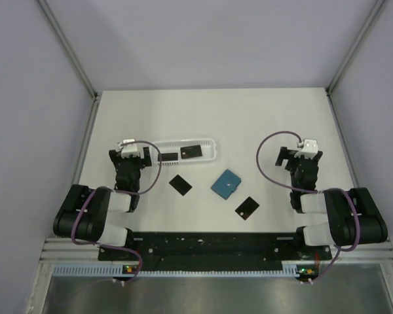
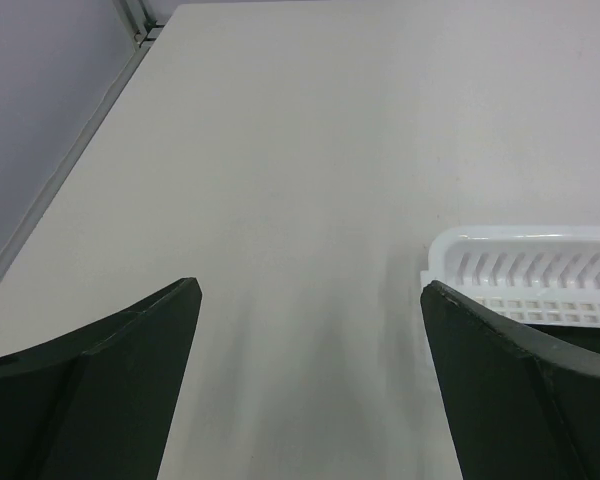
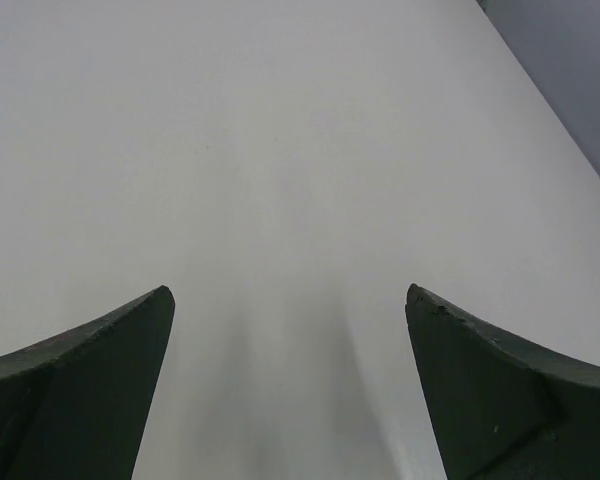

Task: Put the credit cards into the card holder
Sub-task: Pick up the card holder from the center of the board, then open the card holder, then place the card holder at the center of the board, then move the credit card to the corner of the board.

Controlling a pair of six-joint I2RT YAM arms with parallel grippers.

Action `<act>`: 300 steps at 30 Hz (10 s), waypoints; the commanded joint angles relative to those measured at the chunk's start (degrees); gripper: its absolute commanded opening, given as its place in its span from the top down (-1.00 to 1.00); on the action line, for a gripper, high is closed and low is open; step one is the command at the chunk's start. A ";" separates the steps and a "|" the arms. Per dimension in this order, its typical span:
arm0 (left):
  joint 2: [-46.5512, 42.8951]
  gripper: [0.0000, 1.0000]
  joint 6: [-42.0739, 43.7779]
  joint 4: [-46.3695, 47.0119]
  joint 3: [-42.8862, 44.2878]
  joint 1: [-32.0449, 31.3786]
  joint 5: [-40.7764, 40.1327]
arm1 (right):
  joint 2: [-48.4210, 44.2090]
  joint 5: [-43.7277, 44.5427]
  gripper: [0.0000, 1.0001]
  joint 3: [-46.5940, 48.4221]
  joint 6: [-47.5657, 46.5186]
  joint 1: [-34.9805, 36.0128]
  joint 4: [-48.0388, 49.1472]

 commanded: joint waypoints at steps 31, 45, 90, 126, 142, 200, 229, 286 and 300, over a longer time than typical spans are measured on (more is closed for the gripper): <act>-20.60 -0.97 -21.81 -53.81 21.16 -2.32 -6.43 | -20.62 -18.66 -0.98 18.49 33.09 0.60 -58.04; -21.13 -0.79 -27.73 -53.12 19.91 -3.98 21.91 | -19.04 -26.60 -0.82 4.77 49.36 11.68 -46.42; 13.59 -0.31 -33.97 -46.97 32.40 -37.65 25.34 | 4.25 -31.87 -0.09 3.53 56.84 16.25 -30.78; 16.49 0.09 -42.84 -29.83 25.37 -39.67 35.98 | 16.12 -36.09 0.38 1.87 59.92 16.25 -16.97; 11.48 0.40 -42.76 -32.64 24.22 -39.76 34.75 | -2.06 -27.22 0.22 3.88 52.01 17.12 -39.72; 0.23 1.00 -37.92 -40.11 26.24 -45.03 21.04 | -10.34 -17.37 0.03 17.59 51.22 35.85 -63.37; -5.05 1.00 -37.04 -41.08 24.14 -45.03 12.16 | -12.62 -6.21 0.13 21.73 45.67 35.94 -82.45; -4.17 -0.46 -42.58 -40.64 11.13 -46.44 21.65 | -18.78 -5.41 0.11 9.51 44.01 35.67 -77.71; -1.79 -0.25 -42.23 -36.60 11.04 -47.32 25.34 | -20.36 -15.25 0.16 6.44 43.57 36.03 -72.62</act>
